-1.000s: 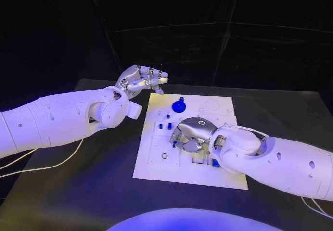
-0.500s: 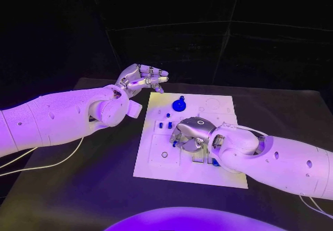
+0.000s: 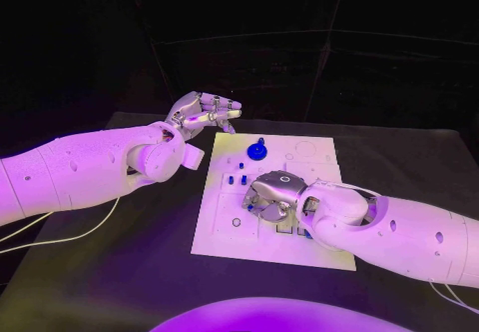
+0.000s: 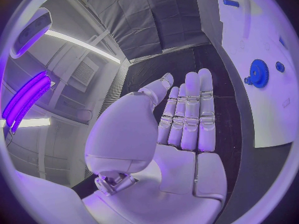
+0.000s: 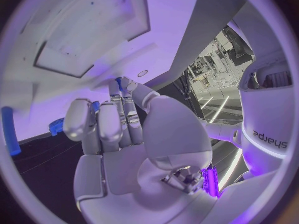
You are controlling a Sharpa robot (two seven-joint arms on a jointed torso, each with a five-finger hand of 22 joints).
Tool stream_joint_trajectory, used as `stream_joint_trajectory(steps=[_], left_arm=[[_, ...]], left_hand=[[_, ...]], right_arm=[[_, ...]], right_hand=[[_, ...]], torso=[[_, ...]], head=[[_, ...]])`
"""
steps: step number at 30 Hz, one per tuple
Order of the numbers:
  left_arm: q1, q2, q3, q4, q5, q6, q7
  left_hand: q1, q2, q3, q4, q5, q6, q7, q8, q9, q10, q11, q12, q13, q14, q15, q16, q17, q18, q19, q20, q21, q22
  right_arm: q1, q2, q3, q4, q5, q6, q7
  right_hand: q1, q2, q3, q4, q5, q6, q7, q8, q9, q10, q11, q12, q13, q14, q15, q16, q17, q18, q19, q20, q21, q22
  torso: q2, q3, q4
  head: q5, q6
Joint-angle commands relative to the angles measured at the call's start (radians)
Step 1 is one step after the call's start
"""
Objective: Assemble the parts on the task board
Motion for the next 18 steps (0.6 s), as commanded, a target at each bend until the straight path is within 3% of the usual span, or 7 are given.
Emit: stream_joint_trajectory(steps=[1, 11, 18], left_arm=[[0.001, -0.001, 0.001, 0.002, 0.004, 0.011, 0.018], [0.001, -0.001, 0.001, 0.000, 0.004, 0.016, 0.015], [0.001, -0.001, 0.001, -0.003, 0.004, 0.019, 0.011]], left_hand=[[-0.001, 0.007, -0.009, 0.000, 0.001, -0.002, 0.002, -0.006, -0.001, -0.003, 0.004, -0.005, -0.001, 0.004, 0.002, -0.003, -0.001, 0.012, 0.008, 0.001, -0.007, -0.001], [-0.001, 0.007, -0.010, 0.000, 0.001, -0.003, 0.003, -0.007, -0.001, -0.004, 0.004, -0.005, -0.001, 0.004, 0.002, -0.004, -0.002, 0.012, 0.009, 0.001, -0.008, -0.002], [-0.001, 0.006, -0.011, 0.000, 0.001, -0.004, 0.003, -0.007, -0.002, -0.005, 0.005, -0.006, -0.001, 0.004, 0.003, -0.005, -0.003, 0.012, 0.009, 0.001, -0.009, -0.003]], right_arm=[[-0.005, -0.002, -0.008, -0.004, -0.015, 0.019, -0.022], [-0.005, -0.015, -0.010, 0.005, -0.009, -0.078, -0.009], [-0.005, -0.067, -0.009, 0.051, 0.050, -0.174, 0.031]], right_hand=[[-0.005, -0.011, 0.001, 0.007, 0.004, -0.008, 0.002, -0.004, 0.000, -0.025, 0.003, -0.016, -0.005, 0.015, 0.008, 0.004, -0.003, -0.005, -0.004, 0.008, -0.005, -0.002], [-0.010, -0.045, -0.009, 0.013, 0.003, -0.080, 0.012, -0.008, -0.003, -0.135, 0.024, -0.047, -0.003, 0.000, 0.027, -0.018, -0.049, 0.007, -0.044, 0.026, -0.034, -0.061], [-0.023, -0.062, -0.036, 0.030, 0.015, -0.119, 0.009, -0.007, -0.002, -0.147, 0.023, -0.023, 0.001, -0.002, 0.027, -0.019, -0.056, 0.009, -0.048, 0.029, -0.040, -0.070]], torso=[[-0.001, 0.0002, -0.0007], [0.000, 0.0007, 0.0002], [-0.001, 0.0012, -0.0001]], head=[[-0.001, -0.001], [-0.003, 0.001], [-0.005, 0.003]])
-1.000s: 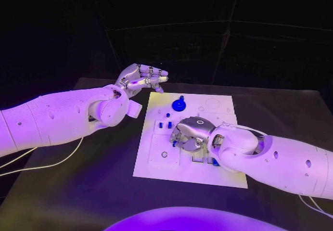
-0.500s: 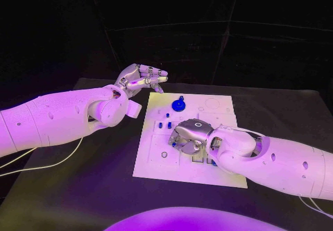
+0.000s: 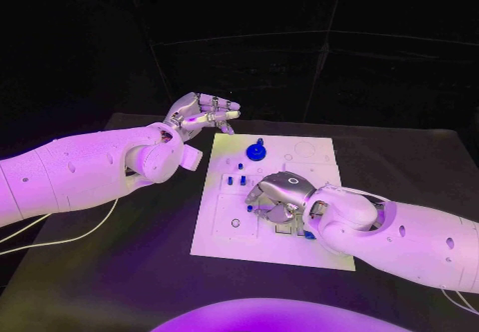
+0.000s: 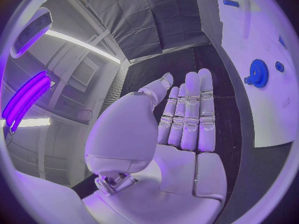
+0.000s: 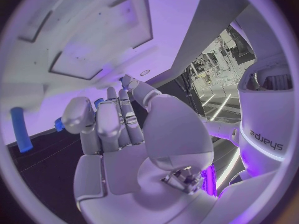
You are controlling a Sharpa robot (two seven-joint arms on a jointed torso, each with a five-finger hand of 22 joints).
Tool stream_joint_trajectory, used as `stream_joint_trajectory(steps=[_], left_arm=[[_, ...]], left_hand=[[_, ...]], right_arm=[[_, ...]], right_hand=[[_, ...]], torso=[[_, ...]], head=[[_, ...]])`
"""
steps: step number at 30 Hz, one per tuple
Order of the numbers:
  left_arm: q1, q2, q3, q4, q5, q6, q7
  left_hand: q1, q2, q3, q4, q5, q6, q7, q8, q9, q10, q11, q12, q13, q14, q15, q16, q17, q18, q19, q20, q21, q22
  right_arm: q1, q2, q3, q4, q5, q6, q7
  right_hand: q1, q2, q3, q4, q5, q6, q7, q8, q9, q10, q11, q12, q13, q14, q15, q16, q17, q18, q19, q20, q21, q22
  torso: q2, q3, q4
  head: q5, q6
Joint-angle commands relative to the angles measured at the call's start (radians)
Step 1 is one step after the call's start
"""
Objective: Assemble the parts on the task board
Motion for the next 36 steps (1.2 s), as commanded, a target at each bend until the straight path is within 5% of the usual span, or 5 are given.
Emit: stream_joint_trajectory(steps=[1, 4, 11, 15, 36], left_arm=[[0.001, -0.001, 0.001, -0.001, 0.003, 0.015, 0.011], [0.001, -0.002, 0.001, -0.002, 0.003, 0.016, 0.009], [0.001, -0.001, 0.001, -0.005, 0.003, 0.019, 0.008], [0.001, 0.002, 0.000, -0.007, 0.003, 0.021, 0.007], [0.001, 0.002, -0.002, -0.002, 0.003, 0.026, -0.002]], left_hand=[[-0.001, 0.007, -0.006, 0.000, 0.001, -0.004, 0.003, -0.007, -0.001, -0.005, 0.005, -0.006, -0.001, 0.004, 0.003, -0.005, -0.001, 0.012, 0.009, 0.001, -0.002, -0.001], [-0.001, 0.007, -0.006, 0.000, 0.001, -0.004, 0.003, -0.007, -0.001, -0.006, 0.005, -0.006, -0.001, 0.004, 0.003, -0.005, -0.001, 0.012, 0.009, 0.001, -0.002, -0.001], [-0.002, 0.007, -0.007, 0.000, 0.001, -0.005, 0.003, -0.007, -0.001, -0.007, 0.005, -0.006, -0.001, 0.004, 0.003, -0.006, -0.002, 0.012, 0.009, 0.002, -0.003, -0.002], [-0.002, 0.007, -0.007, 0.000, 0.001, -0.005, 0.003, -0.007, -0.001, -0.007, 0.005, -0.006, -0.001, 0.004, 0.003, -0.006, -0.002, 0.012, 0.009, 0.002, -0.003, -0.002], [0.001, 0.009, -0.008, -0.001, 0.001, -0.006, 0.004, -0.008, -0.002, -0.009, 0.005, -0.006, -0.001, 0.003, 0.003, -0.008, -0.004, 0.012, 0.009, 0.002, -0.006, -0.005]], right_arm=[[0.002, -0.031, 0.001, 0.033, 0.052, -0.096, 0.029], [0.006, -0.076, 0.006, 0.070, 0.076, -0.106, 0.027], [0.024, -0.162, 0.082, 0.105, 0.137, -0.089, -0.002], [0.045, -0.194, 0.103, 0.090, 0.149, -0.024, -0.039], [0.060, -0.216, 0.114, 0.036, 0.074, 0.156, -0.076]], right_hand=[[-0.009, -0.015, -0.021, 0.005, 0.005, -0.010, 0.000, -0.001, 0.001, -0.008, 0.001, 0.011, 0.002, -0.001, 0.003, -0.006, -0.006, 0.010, -0.011, 0.000, -0.006, -0.006], [-0.013, -0.021, -0.038, 0.013, 0.007, -0.013, -0.001, 0.000, 0.002, -0.012, 0.000, 0.021, 0.002, -0.002, 0.002, -0.008, -0.012, 0.010, -0.012, 0.000, -0.009, -0.009], [-0.007, -0.022, -0.049, 0.015, 0.012, -0.016, -0.005, 0.000, 0.002, -0.014, -0.002, 0.030, 0.002, -0.002, 0.000, -0.009, -0.014, 0.010, -0.012, -0.001, -0.010, -0.010], [-0.003, -0.024, -0.059, 0.017, 0.011, -0.021, -0.010, -0.001, 0.002, -0.023, -0.003, 0.034, 0.001, -0.003, -0.001, -0.011, -0.019, 0.011, -0.014, -0.002, -0.013, -0.015], [0.012, -0.022, -0.100, 0.030, 0.008, -0.034, -0.020, 0.002, 0.003, -0.023, -0.008, 0.070, 0.003, -0.005, -0.004, -0.019, -0.034, 0.012, -0.015, -0.005, -0.020, -0.023]], torso=[[-0.001, 0.0000, 0.0000], [-0.003, -0.0022, -0.0007], [-0.001, 0.0000, -0.0019], [-0.002, -0.0010, 0.0012], [0.001, -0.0011, 0.0017]], head=[[-0.001, 0.001], [-0.005, 0.005], [-0.022, 0.022], [-0.033, 0.032], [-0.047, 0.043]])
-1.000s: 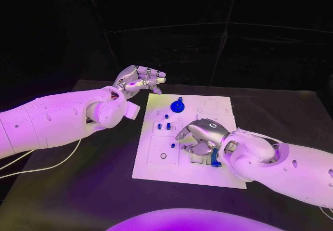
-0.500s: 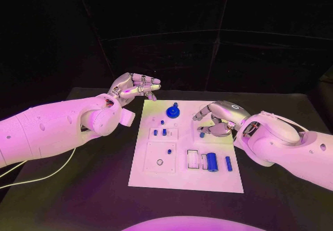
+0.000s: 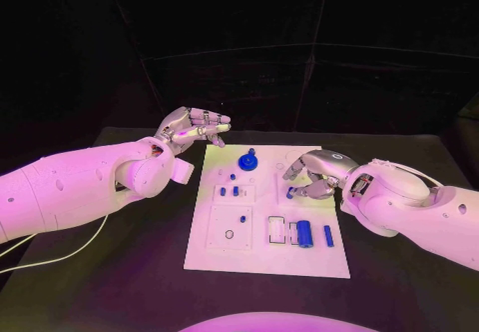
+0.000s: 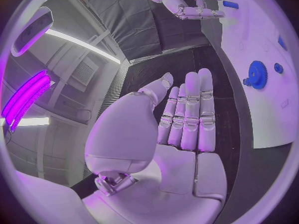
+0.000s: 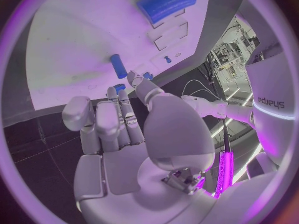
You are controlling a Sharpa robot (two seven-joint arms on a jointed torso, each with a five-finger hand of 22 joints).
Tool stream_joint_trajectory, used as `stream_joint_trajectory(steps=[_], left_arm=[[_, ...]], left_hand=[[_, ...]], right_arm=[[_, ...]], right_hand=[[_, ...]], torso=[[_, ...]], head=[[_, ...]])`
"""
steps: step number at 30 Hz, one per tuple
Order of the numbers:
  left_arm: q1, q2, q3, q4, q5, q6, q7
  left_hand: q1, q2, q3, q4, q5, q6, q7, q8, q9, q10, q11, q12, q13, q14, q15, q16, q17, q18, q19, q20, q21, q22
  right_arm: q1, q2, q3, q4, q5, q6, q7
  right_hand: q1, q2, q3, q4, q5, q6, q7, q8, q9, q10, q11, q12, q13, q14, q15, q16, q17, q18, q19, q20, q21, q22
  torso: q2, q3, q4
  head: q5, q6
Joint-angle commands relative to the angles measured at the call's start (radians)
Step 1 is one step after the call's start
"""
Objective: Assemble the parts on the task board
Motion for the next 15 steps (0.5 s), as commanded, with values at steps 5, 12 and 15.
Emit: stream_joint_trajectory(steps=[5, 12, 15], left_arm=[[0.001, -0.001, 0.001, 0.002, 0.003, 0.012, 0.000], [0.001, -0.002, 0.001, 0.002, 0.003, 0.013, 0.000], [0.001, -0.002, 0.001, 0.002, 0.003, 0.013, 0.000]], left_hand=[[0.001, 0.009, -0.005, 0.001, 0.001, -0.006, 0.004, -0.004, -0.001, -0.005, 0.002, -0.006, -0.001, 0.003, 0.003, -0.004, -0.001, 0.012, 0.005, -0.002, -0.006, -0.001], [0.001, 0.009, -0.005, 0.001, 0.001, -0.006, 0.004, -0.004, -0.001, -0.005, 0.002, -0.006, -0.001, 0.003, 0.003, -0.004, -0.001, 0.012, 0.005, -0.002, -0.006, -0.001], [0.002, 0.009, -0.006, 0.001, 0.001, -0.007, 0.004, -0.004, -0.001, -0.006, 0.002, -0.006, -0.001, 0.003, 0.003, -0.005, -0.002, 0.012, 0.005, -0.001, -0.008, -0.002]], right_arm=[[0.002, 0.007, 0.000, -0.012, -0.028, 0.104, -0.022], [0.001, 0.024, -0.001, -0.028, -0.033, 0.127, -0.028], [-0.001, 0.033, -0.001, -0.037, -0.037, 0.132, -0.029]], right_hand=[[0.015, 0.011, -0.012, 0.005, -0.001, 0.013, 0.001, 0.006, 0.003, 0.013, -0.005, 0.018, 0.001, -0.005, -0.007, -0.005, -0.005, 0.012, -0.004, -0.003, -0.007, -0.003], [0.030, 0.031, -0.002, 0.009, 0.000, 0.038, 0.003, 0.013, 0.006, 0.044, -0.010, 0.035, -0.002, -0.002, -0.011, -0.002, -0.001, 0.011, 0.002, -0.007, -0.005, 0.003], [0.036, 0.042, 0.011, 0.010, -0.006, 0.056, 0.005, 0.018, 0.007, 0.063, -0.012, 0.039, -0.004, 0.000, -0.013, 0.000, 0.001, 0.010, 0.005, -0.009, -0.003, 0.006]], torso=[[0.000, -0.0005, -0.0004], [0.000, -0.0003, -0.0005], [0.000, -0.0001, 0.0001]], head=[[0.002, -0.004], [0.003, -0.006], [0.002, -0.008]])
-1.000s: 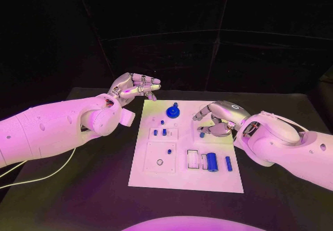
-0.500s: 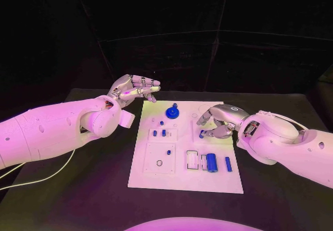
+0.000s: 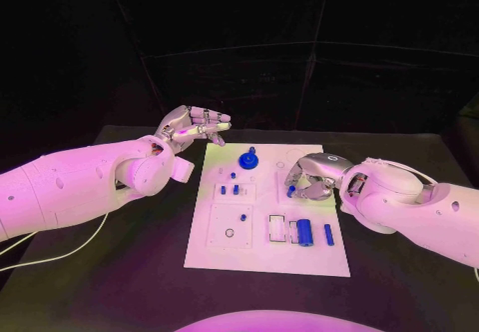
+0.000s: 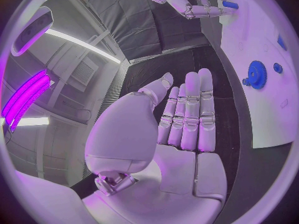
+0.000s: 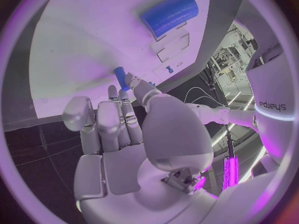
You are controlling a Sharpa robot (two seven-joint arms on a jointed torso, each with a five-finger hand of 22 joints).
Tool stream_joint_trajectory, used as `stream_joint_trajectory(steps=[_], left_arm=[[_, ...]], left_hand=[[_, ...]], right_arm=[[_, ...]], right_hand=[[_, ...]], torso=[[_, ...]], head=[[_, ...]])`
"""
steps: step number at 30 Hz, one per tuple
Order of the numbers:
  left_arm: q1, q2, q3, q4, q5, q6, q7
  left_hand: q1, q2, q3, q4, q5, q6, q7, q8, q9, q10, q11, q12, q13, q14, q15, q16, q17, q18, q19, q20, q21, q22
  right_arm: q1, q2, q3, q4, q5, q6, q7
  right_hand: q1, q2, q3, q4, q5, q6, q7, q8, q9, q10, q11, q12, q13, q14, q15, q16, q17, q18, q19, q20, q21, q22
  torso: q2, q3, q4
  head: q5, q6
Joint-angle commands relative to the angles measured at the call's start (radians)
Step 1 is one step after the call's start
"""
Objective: Assemble the parts on the task board
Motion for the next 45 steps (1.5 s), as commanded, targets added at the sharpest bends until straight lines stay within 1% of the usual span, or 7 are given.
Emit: stream_joint_trajectory(steps=[1, 14, 21, 28, 34, 39, 45], left_arm=[[0.001, -0.001, 0.001, 0.002, 0.003, 0.011, 0.004], [0.001, -0.003, 0.001, 0.002, 0.003, 0.016, 0.005], [0.001, -0.003, 0.001, 0.001, 0.003, 0.017, 0.005], [0.001, -0.002, 0.001, -0.006, 0.003, 0.018, 0.004], [0.001, 0.001, 0.001, -0.012, 0.003, 0.019, 0.004], [0.001, 0.004, 0.001, -0.015, 0.003, 0.020, 0.004], [0.001, 0.009, 0.001, -0.019, 0.003, 0.021, 0.004]], left_hand=[[0.002, 0.009, -0.006, 0.001, 0.001, -0.007, 0.004, -0.004, -0.002, -0.006, 0.002, -0.006, -0.001, 0.003, 0.003, -0.005, -0.002, 0.012, 0.005, -0.001, -0.007, -0.002], [0.002, 0.009, -0.006, 0.001, 0.001, -0.007, 0.004, -0.004, -0.002, -0.006, 0.002, -0.006, -0.001, 0.003, 0.003, -0.005, -0.002, 0.012, 0.005, -0.001, -0.007, -0.002], [0.002, 0.009, -0.006, 0.001, 0.001, -0.007, 0.004, -0.004, -0.002, -0.006, 0.002, -0.006, -0.001, 0.003, 0.003, -0.005, -0.002, 0.012, 0.005, -0.001, -0.007, -0.002], [0.002, 0.009, -0.006, 0.001, 0.001, -0.007, 0.004, -0.004, -0.002, -0.006, 0.002, -0.006, -0.001, 0.003, 0.003, -0.005, -0.002, 0.012, 0.005, -0.001, -0.007, -0.002], [0.002, 0.009, -0.006, 0.001, 0.001, -0.007, 0.004, -0.004, -0.002, -0.006, 0.002, -0.006, -0.001, 0.003, 0.003, -0.005, -0.002, 0.012, 0.005, -0.001, -0.007, -0.002], [0.002, 0.009, -0.006, 0.001, 0.001, -0.007, 0.004, -0.004, -0.002, -0.006, 0.002, -0.006, -0.001, 0.003, 0.003, -0.005, -0.002, 0.012, 0.005, -0.001, -0.007, -0.002], [0.001, 0.010, -0.008, 0.001, 0.001, -0.008, 0.005, -0.004, -0.002, -0.008, 0.003, -0.006, -0.001, 0.002, 0.004, -0.006, -0.003, 0.012, 0.006, -0.001, -0.009, -0.004]], right_arm=[[0.000, 0.007, 0.000, -0.007, -0.017, 0.037, -0.008], [-0.002, 0.018, -0.001, -0.017, -0.020, 0.002, -0.004], [-0.003, 0.009, -0.001, -0.006, -0.024, -0.090, -0.006], [-0.002, -0.030, 0.000, 0.047, 0.008, -0.171, 0.003], [-0.001, -0.050, 0.002, 0.118, 0.060, -0.202, 0.031], [-0.001, -0.018, 0.001, 0.144, 0.094, -0.194, 0.043], [-0.007, 0.081, -0.003, 0.127, 0.107, -0.169, 0.067]], right_hand=[[0.005, 0.012, 0.013, 0.000, -0.009, 0.016, 0.003, 0.006, 0.001, 0.018, -0.001, 0.005, -0.002, 0.000, -0.006, 0.001, 0.004, 0.010, 0.003, -0.006, -0.002, 0.003], [0.018, 0.048, 0.073, 0.009, -0.062, 0.098, -0.006, 0.028, 0.007, 0.124, -0.021, 0.004, 0.001, 0.007, -0.022, 0.014, 0.018, 0.006, 0.021, -0.019, 0.011, 0.027], [0.030, 0.059, 0.098, 0.010, -0.096, 0.123, -0.014, 0.032, 0.008, 0.158, -0.031, -0.001, 0.004, 0.011, -0.030, 0.022, 0.029, 0.003, 0.031, -0.028, 0.019, 0.042], [0.031, 0.055, 0.101, 0.009, -0.097, 0.127, -0.015, 0.032, 0.008, 0.164, -0.033, -0.003, 0.004, 0.011, -0.031, 0.023, 0.031, 0.002, 0.033, -0.029, 0.021, 0.046], [0.034, 0.050, 0.107, 0.005, -0.094, 0.125, -0.014, 0.028, 0.007, 0.162, -0.032, -0.010, 0.004, 0.012, -0.031, 0.025, 0.033, 0.001, 0.034, -0.031, 0.022, 0.047], [0.036, 0.048, 0.110, 0.004, -0.091, 0.123, -0.013, 0.026, 0.006, 0.160, -0.031, -0.015, 0.003, 0.012, -0.031, 0.025, 0.032, 0.001, 0.034, -0.031, 0.022, 0.046], [0.035, 0.047, 0.114, 0.004, -0.087, 0.121, -0.010, 0.022, 0.004, 0.158, -0.028, -0.020, 0.002, 0.011, -0.029, 0.025, 0.031, 0.001, 0.033, -0.030, 0.021, 0.045]], torso=[[0.000, 0.0004, 0.0003], [-0.001, 0.0005, -0.0010], [-0.002, 0.0008, -0.0010], [-0.003, 0.0006, -0.0010], [-0.003, 0.0002, 0.0017], [-0.002, -0.0004, -0.0006], [0.000, 0.0003, -0.0031]], head=[[0.000, -0.001], [0.001, -0.005], [0.001, -0.006], [0.002, -0.006], [0.004, -0.004], [0.008, -0.002], [0.013, -0.002]])
